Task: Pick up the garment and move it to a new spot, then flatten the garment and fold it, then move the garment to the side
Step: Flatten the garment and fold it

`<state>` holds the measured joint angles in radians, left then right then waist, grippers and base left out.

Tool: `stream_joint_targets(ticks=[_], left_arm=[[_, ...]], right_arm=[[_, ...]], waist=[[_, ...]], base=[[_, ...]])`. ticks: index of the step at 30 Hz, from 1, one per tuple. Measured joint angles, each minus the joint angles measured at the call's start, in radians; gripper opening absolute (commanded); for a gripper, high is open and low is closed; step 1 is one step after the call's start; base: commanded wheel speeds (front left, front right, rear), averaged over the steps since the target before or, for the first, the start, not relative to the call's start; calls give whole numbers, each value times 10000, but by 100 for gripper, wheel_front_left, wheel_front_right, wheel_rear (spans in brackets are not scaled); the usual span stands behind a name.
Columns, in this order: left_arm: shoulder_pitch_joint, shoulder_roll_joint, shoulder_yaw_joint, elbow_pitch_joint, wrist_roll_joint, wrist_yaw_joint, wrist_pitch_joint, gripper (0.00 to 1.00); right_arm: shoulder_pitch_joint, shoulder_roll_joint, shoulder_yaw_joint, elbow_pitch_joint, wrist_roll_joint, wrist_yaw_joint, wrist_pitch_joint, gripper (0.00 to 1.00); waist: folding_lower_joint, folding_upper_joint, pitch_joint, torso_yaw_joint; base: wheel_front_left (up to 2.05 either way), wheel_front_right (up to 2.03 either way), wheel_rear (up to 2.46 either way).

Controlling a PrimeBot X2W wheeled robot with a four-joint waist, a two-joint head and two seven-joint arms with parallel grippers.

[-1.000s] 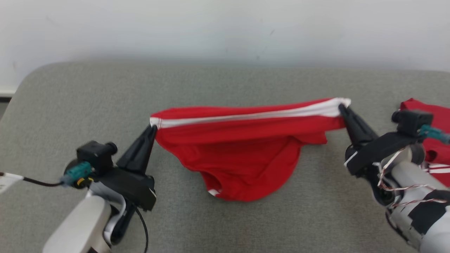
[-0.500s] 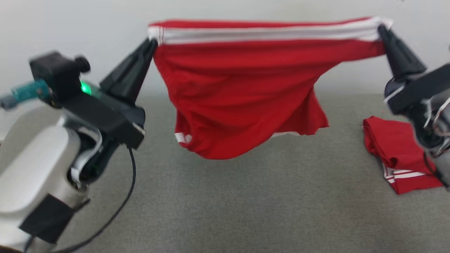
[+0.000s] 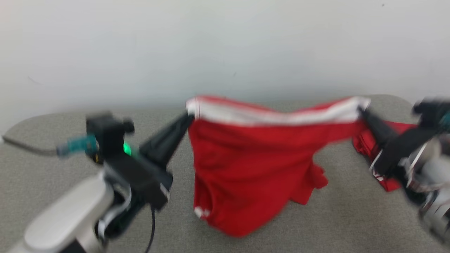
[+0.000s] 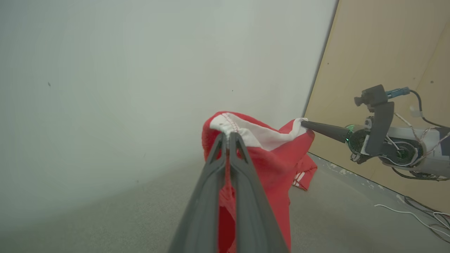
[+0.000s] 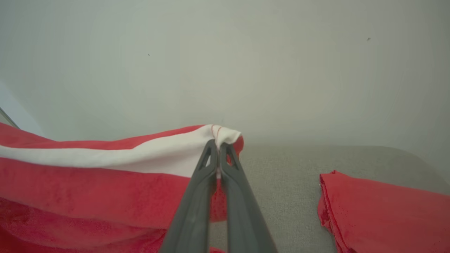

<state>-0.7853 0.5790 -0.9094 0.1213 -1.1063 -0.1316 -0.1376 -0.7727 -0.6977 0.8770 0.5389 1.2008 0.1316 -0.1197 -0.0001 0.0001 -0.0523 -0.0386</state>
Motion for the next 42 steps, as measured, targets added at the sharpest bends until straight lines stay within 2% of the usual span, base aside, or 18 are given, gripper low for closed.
stream_joint_targets(ticks=[4,6,7,11,15,18,25,35,36,37,38,39,40,42], left_arm=[[1117,136,-451,487,92,0,-802,0],[1569,217,-485,738,322,0,-1024,0],[1775,257,-403,867,487,31,-1099,0],[2506,251,196,1064,1020,368,-1214,0],[3199,194,1406,949,1607,451,-1223,0],[3858,8,2127,932,1916,435,-1221,0],[4415,-541,3032,1083,2573,167,-1223,0],[4520,-930,3283,1300,2976,23,-1223,0],[4517,-951,3271,1304,2986,23,-1223,0],[4512,-968,3239,1302,2986,23,-1223,0],[4502,-986,3189,1300,2984,23,-1223,0],[4502,-986,3189,1300,2984,23,-1223,0],[4487,-991,3129,1300,2984,23,-1223,0],[4434,-995,3022,1304,2974,23,-1223,0]], right_arm=[[1267,709,476,403,-82,0,-746,1],[1876,1039,625,606,-209,0,-1068,60],[2196,1183,640,637,-190,0,-1181,100],[3505,1461,491,324,-213,0,-1384,100],[4333,1482,-1047,-639,-961,0,-1423,100],[5015,1755,-1724,-1243,-1582,0,-1442,100],[5429,2355,-1555,-1703,-1843,0,-1440,100],[5058,2863,-1461,-949,-1726,0,-1442,100],[5005,2897,-1425,-863,-1691,0,-1442,92],[4955,2924,-1386,-784,-1645,0,-1444,72],[4915,2943,-1379,-715,-1601,0,-1442,47],[4915,2943,-1379,-715,-1601,0,-1442,3],[4873,2951,-1329,-692,-1511,0,-1444,0],[4846,2951,-1244,-692,-1413,0,-1442,0]], waist=[[1,0,182,-45],[1,0,285,-45],[1,0,335,-32],[0,0,517,122],[1,0,818,267],[0,0,1041,350],[1,0,1367,573],[1,0,1462,781],[1,0,1456,796],[1,0,1451,812],[1,0,1448,828],[1,0,1448,828],[1,0,1445,845],[1,0,1427,872]], base=[[0,0,0],[0,0,0],[0,0,0],[0,0,0],[0,0,0],[0,0,0],[0,0,0],[0,0,0],[0,0,0],[0,0,0],[0,0,0],[0,0,0],[0,0,0],[0,0,0]])
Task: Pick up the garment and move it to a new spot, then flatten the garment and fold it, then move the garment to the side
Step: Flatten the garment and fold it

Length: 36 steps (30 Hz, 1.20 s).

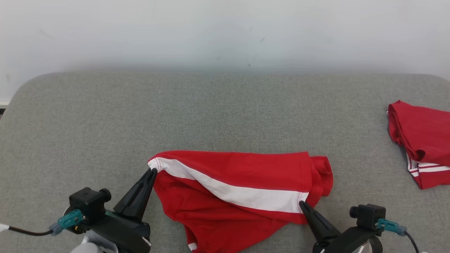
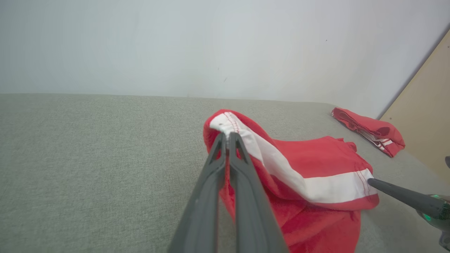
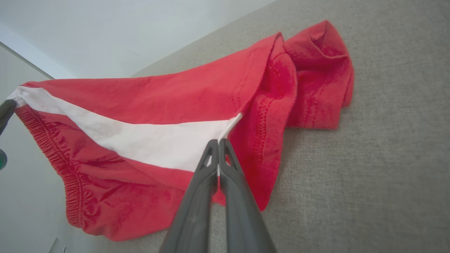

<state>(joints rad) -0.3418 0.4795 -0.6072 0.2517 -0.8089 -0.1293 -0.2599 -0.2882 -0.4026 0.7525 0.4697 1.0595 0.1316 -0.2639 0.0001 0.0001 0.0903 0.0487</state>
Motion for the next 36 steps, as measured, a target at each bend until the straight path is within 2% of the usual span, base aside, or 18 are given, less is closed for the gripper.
stream_joint_targets(ticks=[3,9,14,15,19,28,36], left_arm=[[-116,25,-121,6,-23,-2,0,0],[-475,272,-291,-299,-257,-2,0,0],[-1591,834,-915,-1197,-1183,-15,178,0],[-2143,1064,-1170,-1588,-1561,-15,407,0],[-3322,1452,-1434,-2161,-2249,-15,681,0],[-5275,2209,-2174,-2452,-3106,-15,1396,0],[-6385,2383,-2830,-2406,-3902,-17,1584,0]], right_arm=[[-1,-81,-84,-203,79,0,0,0],[-82,-708,-861,-1137,27,0,0,0],[-856,-1547,-1668,-2080,297,0,-2,0],[-1253,-1916,-1860,-2397,410,0,-2,0],[-2169,-2612,-2082,-2922,585,0,-2,0],[-4232,-3699,-2021,-2778,757,0,451,0],[-5383,-4088,-1856,-2257,989,0,541,0]], waist=[[0,0,-67,4],[-1,-1,-225,-130],[0,0,-244,-337],[0,0,-282,-400],[0,-1,-410,-488],[0,0,-891,-623],[0,-1,-1367,-681]], base=[[0,0,0],[0,0,0],[0,0,0],[0,0,0],[0,0,0],[0,0,0],[0,0,0]])
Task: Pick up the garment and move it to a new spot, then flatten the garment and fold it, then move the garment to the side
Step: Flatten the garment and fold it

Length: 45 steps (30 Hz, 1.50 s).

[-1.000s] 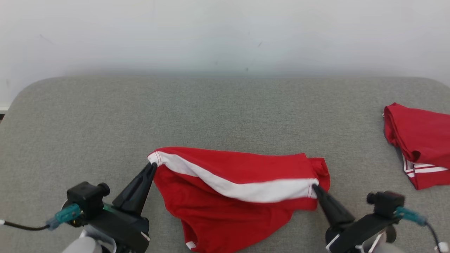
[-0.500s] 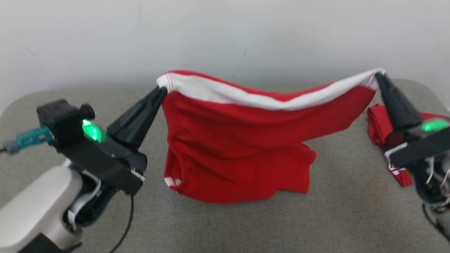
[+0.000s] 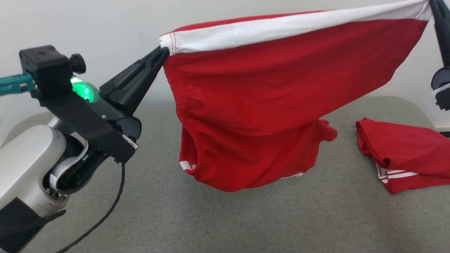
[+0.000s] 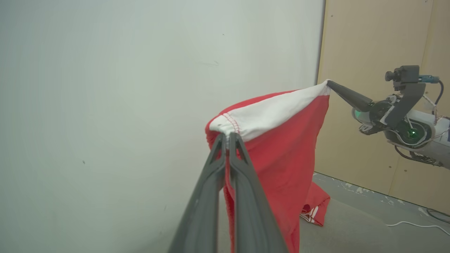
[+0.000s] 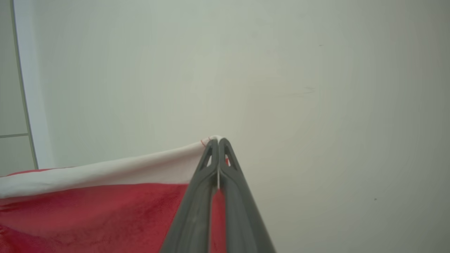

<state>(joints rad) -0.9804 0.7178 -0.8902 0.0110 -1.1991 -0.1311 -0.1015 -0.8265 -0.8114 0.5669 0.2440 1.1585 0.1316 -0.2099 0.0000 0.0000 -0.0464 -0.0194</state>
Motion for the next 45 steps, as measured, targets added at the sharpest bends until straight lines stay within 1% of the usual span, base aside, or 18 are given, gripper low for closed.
stream_joint_targets(ticks=[9,13,18,20,22,26,29,32,35,36,38,39,41,42,45], left_arm=[[-644,290,-401,-261,-1108,0,-63,0],[-769,389,-650,-614,-1948,0,337,0],[-1163,420,-836,-583,-2690,0,853,0],[-1399,324,-978,-316,-2736,0,1080,0],[-1721,100,-1177,77,-2644,0,1292,0],[-2612,-474,-1710,972,-1894,0,1413,0],[-3701,-779,-2167,1741,-876,-2,1266,0],[-4939,-941,-2740,2784,391,-6,667,0],[-6082,-980,-3260,4084,1841,-8,-495,0],[-6456,-988,-3363,4514,2360,-8,-907,0],[-7182,-1066,-3377,5344,3298,-8,-1440,0],[-7687,-1200,-3003,5791,4142,38,-1576,0],[-8000,-1317,-2044,5287,5049,79,-1584,0],[-7661,-1434,-1139,4566,5822,79,-1611,0],[-6142,-1444,-142,3776,6621,67,-1607,0]], right_arm=[[-364,-368,297,140,301,0,-128,0],[-483,-407,437,217,422,0,-192,0],[-818,-272,788,585,500,0,-82,0],[-1106,-105,997,897,468,0,61,0],[-1475,138,1204,1396,328,0,173,0],[-2407,828,1463,2604,-4,0,249,0],[-3479,1381,1559,3475,-520,0,123,0],[-4650,1952,1534,4374,-1166,0,-222,0],[-5721,2644,1124,5200,-1910,0,-485,0],[-6022,2842,792,5264,-2243,0,-502,0],[-6591,3141,-441,4930,-3118,2,-518,0],[-6763,3367,-1664,4284,-4079,2,-543,0],[-6496,3684,-2660,3430,-4832,0,-545,0],[-5898,4036,-3016,2700,-5292,0,-545,0],[-4777,4194,-2759,2125,-5641,0,-541,0]], waist=[[-1,0,-434,-179],[-1,0,-461,-303],[-1,0,-277,-395],[-1,0,-144,-428],[-1,0,26,-466],[0,0,490,-539],[1,0,1000,-592],[0,0,1660,-639],[4,1,2393,-698],[5,2,2636,-723],[5,2,3134,-776],[3,1,3637,-829],[4,2,4146,-870],[3,1,4661,-899],[5,3,5383,-909]], base=[[0,0,0],[0,0,0],[0,0,0],[0,0,0],[0,0,0],[0,0,0],[0,0,0],[0,0,0],[0,0,0],[0,0,0],[0,0,0],[0,0,0],[0,0,0],[0,0,0],[0,0,0]])
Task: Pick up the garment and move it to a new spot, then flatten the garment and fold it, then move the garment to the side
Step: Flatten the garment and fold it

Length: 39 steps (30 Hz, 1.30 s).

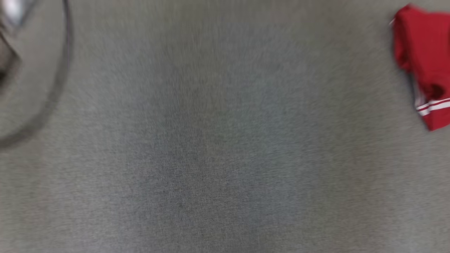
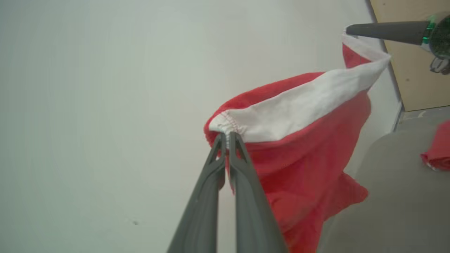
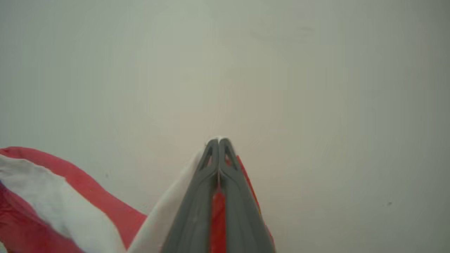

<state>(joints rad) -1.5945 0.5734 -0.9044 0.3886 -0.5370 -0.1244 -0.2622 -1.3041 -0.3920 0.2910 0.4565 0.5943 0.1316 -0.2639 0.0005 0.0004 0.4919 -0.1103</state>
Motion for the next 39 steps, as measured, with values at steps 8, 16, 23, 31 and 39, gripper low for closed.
stream_joint_targets(ticks=[8,16,23,31,39], left_arm=[[3347,-79,351,-1858,334,-67,10,0],[6924,495,-88,-3455,-278,-67,10,0],[9436,861,-75,-3894,-433,-67,8,0],[12234,652,790,-4493,-445,-67,8,0],[14461,635,1595,-5578,-1532,0,8,0]], right_arm=[[2248,-270,61,-905,240,0,0,0],[5629,-1289,188,-2017,1168,0,0,0],[8287,-1737,-25,-3028,1522,0,0,0],[10963,-2144,-476,-4010,1628,0,0,0],[13063,-2736,-976,-4800,1616,0,0,0]], waist=[[-2,0,1119,137],[-6,-3,780,376],[-8,-5,-307,409],[-9,-6,-1979,380],[-9,-6,-3347,467]], base=[[0,0,0],[0,0,0],[0,0,0],[0,0,0],[0,0,0]])
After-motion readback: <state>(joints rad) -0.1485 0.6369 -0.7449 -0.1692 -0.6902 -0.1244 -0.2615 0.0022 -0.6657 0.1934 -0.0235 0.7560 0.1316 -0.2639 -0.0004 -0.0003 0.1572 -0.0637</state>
